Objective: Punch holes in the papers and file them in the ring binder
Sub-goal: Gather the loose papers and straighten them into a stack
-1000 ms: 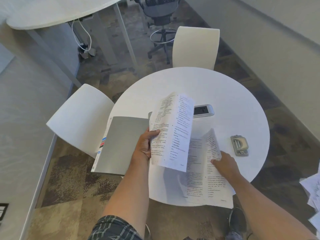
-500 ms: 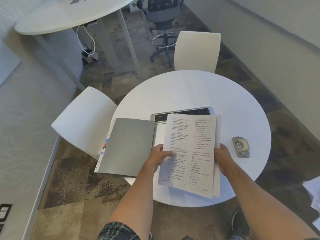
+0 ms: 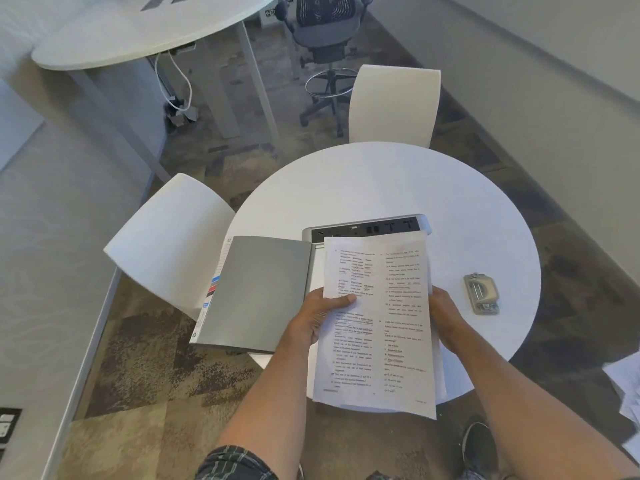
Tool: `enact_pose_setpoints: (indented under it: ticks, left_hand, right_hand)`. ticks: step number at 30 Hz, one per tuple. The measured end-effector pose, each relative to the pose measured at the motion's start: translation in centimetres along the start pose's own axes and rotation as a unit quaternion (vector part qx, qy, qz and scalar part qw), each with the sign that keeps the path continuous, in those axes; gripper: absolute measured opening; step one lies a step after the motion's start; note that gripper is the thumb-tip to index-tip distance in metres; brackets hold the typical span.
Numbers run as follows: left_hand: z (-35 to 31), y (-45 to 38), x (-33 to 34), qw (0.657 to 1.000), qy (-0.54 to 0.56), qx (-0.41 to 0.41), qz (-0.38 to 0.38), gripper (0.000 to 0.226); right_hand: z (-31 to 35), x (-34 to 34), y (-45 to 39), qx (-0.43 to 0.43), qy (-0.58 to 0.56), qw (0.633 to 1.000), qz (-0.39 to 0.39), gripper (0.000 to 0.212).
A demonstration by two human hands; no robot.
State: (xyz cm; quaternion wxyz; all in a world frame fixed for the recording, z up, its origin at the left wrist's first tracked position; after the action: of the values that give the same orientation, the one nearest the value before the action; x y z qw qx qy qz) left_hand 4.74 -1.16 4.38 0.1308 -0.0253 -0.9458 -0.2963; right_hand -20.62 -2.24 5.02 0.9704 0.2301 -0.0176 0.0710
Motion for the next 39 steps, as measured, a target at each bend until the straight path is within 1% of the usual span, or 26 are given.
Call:
enact_pose_setpoints:
  ticks: [3, 5, 6, 9, 11, 13, 16, 18, 21, 25, 31, 35, 37, 39]
  left_hand:
    - [-0.5, 0.2, 0.2, 0.999, -0.008, 0.015, -0.039, 0.049]
    - [-1.0, 0.3, 0.3, 0.998, -0.018, 0.026, -0.057, 0.048]
    - [-1.3, 0.4, 0.3, 0.997, -0.02, 0.033, -0.06, 0.048]
    - [-2.6, 0.8, 0.8, 0.995, -0.027, 0.072, -0.062, 0.051]
    - [-3.4, 1.0, 1.2, 0.991, -0.05, 0.11, -0.059, 0.056]
    - [-4.2, 1.4, 1.4, 0.986, -0.052, 0.143, -0.065, 0.058]
    - [-5.3, 1.6, 1.4, 0.98, -0.04, 0.182, -0.067, 0.05]
    - [-5.7, 1.9, 1.5, 0.977, -0.051, 0.195, -0.063, 0.046]
    - [-4.4, 2.0, 1.0, 0.978, -0.088, 0.173, -0.072, 0.045]
    - [-1.7, 2.1, 0.4, 0.977, -0.137, 0.148, -0.064, 0.045]
    - [-1.7, 2.0, 0.7, 0.976, -0.139, 0.162, -0.054, 0.049]
    - [-0.6, 1.3, 0.4, 0.974, -0.163, 0.139, -0.071, 0.036]
    - [-0.3, 1.3, 0.2, 0.975, -0.152, 0.128, -0.101, 0.026]
    - [-0.5, 1.3, 0.1, 0.979, -0.129, 0.121, -0.105, 0.025]
  right_hand:
    - [0.0, 0.1, 0.0, -0.011, -0.113, 0.992, 0.047, 0.069]
    - [0.6, 0.4, 0.3, -0.031, -0.138, 0.988, 0.063, 0.076]
    - [0.9, 0.6, 0.4, -0.045, -0.122, 0.99, 0.059, 0.072]
    - [2.3, 1.1, 0.5, -0.078, -0.063, 0.994, 0.032, 0.047]
    - [3.2, 1.5, 0.4, -0.09, -0.053, 0.994, 0.02, 0.04]
    - [4.1, 1.8, 0.3, -0.119, -0.056, 0.991, 0.016, 0.034]
    - [5.1, 1.8, 0.1, -0.155, -0.062, 0.986, 0.008, 0.022]
    - [5.3, 1.6, 0.2, -0.162, -0.06, 0.985, 0.015, 0.022]
    - [4.0, 1.0, 0.5, -0.139, -0.044, 0.989, 0.022, 0.026]
    - [0.8, 0.3, 0.5, -0.086, 0.022, 0.996, 0.02, 0.032]
    - [1.0, 0.0, 0.2, -0.094, 0.034, 0.995, 0.006, 0.038]
    - [0.6, -0.1, 0.4, -0.064, 0.053, 0.996, 0.015, 0.028]
    - [0.4, -0.1, 0.5, -0.053, 0.051, 0.997, 0.008, 0.019]
    - [0.6, 0.1, 0.6, -0.051, 0.027, 0.998, -0.001, 0.014]
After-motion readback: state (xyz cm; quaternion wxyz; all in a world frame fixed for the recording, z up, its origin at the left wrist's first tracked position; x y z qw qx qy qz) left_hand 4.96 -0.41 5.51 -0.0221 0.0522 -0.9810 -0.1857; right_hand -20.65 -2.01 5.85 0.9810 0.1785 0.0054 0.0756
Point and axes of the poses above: each hand's wrist, its own y-axis away from the middle knuckle, its own x-axis out of the palm, z = x × y, the point moved 2 cm from there along -y, towards the middle knuckle, and after that the axes turned 1 degree about -y, right-handed, at the moved point
